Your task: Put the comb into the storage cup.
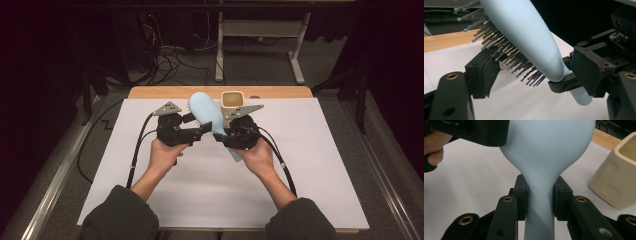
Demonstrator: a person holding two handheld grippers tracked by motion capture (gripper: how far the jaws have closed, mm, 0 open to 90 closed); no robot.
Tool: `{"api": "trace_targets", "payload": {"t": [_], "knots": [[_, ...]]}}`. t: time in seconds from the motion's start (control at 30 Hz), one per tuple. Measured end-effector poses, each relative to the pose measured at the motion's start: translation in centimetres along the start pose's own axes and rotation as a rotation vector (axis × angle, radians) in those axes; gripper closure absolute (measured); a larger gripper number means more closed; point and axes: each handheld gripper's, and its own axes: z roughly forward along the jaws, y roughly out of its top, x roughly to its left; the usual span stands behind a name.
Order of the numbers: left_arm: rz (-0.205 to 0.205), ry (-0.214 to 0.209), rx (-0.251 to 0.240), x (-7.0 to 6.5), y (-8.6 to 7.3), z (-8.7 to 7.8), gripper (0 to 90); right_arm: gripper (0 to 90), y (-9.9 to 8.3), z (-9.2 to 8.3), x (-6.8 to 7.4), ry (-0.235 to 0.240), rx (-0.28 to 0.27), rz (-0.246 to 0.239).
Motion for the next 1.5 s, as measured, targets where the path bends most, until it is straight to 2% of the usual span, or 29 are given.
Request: {"api": "trace_targets", "payload": {"t": [0.23, 0.37, 0.47, 0.67, 0.93, 1.0, 1.1, 1.23, 1.37, 1.5], "knots": [[-0.013, 0.0, 0.018, 0.1, 0.1, 0.6, 25.2, 70.5, 0.0, -0.2, 0.0, 0.004, -0.003, -0.006], [-0.013, 0.009, 0.03, -0.1, 0.0, 1.2, 24.8, 70.5, 0.2, 0.0, 0.6, 0.013, 0.002, -0.036], [-0.022, 0.007, 0.033, 0.0, 0.1, 1.2, 26.0, 70.5, 0.2, 0.1, 0.6, 0.019, 0.007, -0.032], [-0.06, 0.0, 0.049, -0.2, 0.2, 1.2, 30.6, 70.5, 0.2, 0.3, 0.6, 0.023, 0.02, -0.04], [-0.051, 0.007, 0.073, -0.6, 0.1, 1.0, 36.3, 70.4, 0.1, 0.6, 0.6, 0.018, 0.042, -0.049], [-0.052, -0.005, 0.074, -0.7, 0.2, 0.8, 39.5, 70.3, 0.1, 0.7, 0.6, 0.018, 0.047, -0.046], [-0.079, -0.038, 0.078, -0.5, 0.4, 0.3, 44.7, 70.2, 0.0, 0.9, 0.7, 0.018, 0.057, -0.056], [-0.086, -0.061, 0.08, -0.5, 0.6, -0.2, 49.2, 70.1, 0.0, 1.0, 0.9, 0.023, 0.058, -0.065], [-0.093, -0.069, 0.095, -0.5, 0.6, -0.4, 51.4, 69.6, 0.0, 1.3, 1.0, 0.031, 0.063, -0.06], [-0.079, -0.062, 0.099, -0.7, 0.6, -0.6, 52.5, 68.6, 0.1, 1.5, 1.2, 0.03, 0.069, -0.07]]}}
